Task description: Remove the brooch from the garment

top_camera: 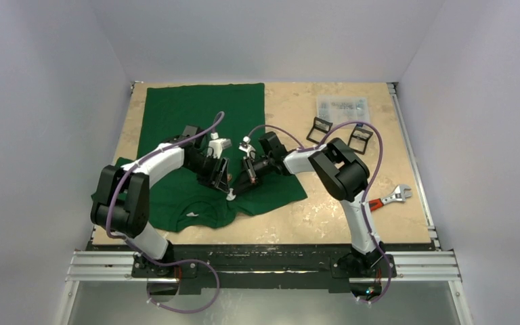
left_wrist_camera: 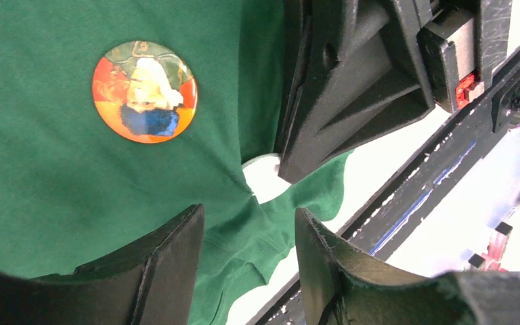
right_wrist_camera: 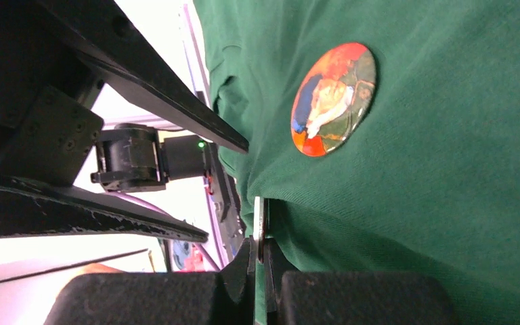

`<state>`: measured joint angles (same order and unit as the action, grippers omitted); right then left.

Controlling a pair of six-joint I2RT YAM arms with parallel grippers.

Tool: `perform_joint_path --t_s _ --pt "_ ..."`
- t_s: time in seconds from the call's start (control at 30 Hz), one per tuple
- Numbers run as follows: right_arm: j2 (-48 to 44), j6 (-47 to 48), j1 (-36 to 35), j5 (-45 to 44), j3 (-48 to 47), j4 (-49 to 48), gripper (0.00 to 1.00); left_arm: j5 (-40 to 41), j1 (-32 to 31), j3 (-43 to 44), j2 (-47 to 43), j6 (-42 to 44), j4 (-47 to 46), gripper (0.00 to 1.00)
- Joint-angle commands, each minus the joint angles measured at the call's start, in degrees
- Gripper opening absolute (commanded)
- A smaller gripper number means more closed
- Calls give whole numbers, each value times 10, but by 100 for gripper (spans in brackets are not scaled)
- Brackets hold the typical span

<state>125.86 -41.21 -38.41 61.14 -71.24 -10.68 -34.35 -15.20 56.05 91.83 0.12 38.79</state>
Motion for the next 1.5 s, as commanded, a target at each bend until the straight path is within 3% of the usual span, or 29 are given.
perform_joint_path --t_s 0.0,0.2,0.4,0.6,0.8,1.17,1.47 --pt "15 -56 -3 44 5 -94 0 -36 -5 18 15 19 2 51" --pt "20 -99 -2 56 22 -152 0 -27 -5 31 39 14 13 49" --pt "12 -102 2 74 36 -168 0 -68 -4 11 18 25 3 47" --pt "11 -116 8 85 36 -185 0 -57 -4 17 14 35 10 40" --pt "10 -116 12 87 40 -187 0 10 -5 42 -29 121 14 45" --pt "9 -118 12 81 44 -202 0 -20 -31 -3 -64 323 -4 52" --pt "3 -118 12 83 46 -207 0 -16 -59 -38 -71 370 -48 57"
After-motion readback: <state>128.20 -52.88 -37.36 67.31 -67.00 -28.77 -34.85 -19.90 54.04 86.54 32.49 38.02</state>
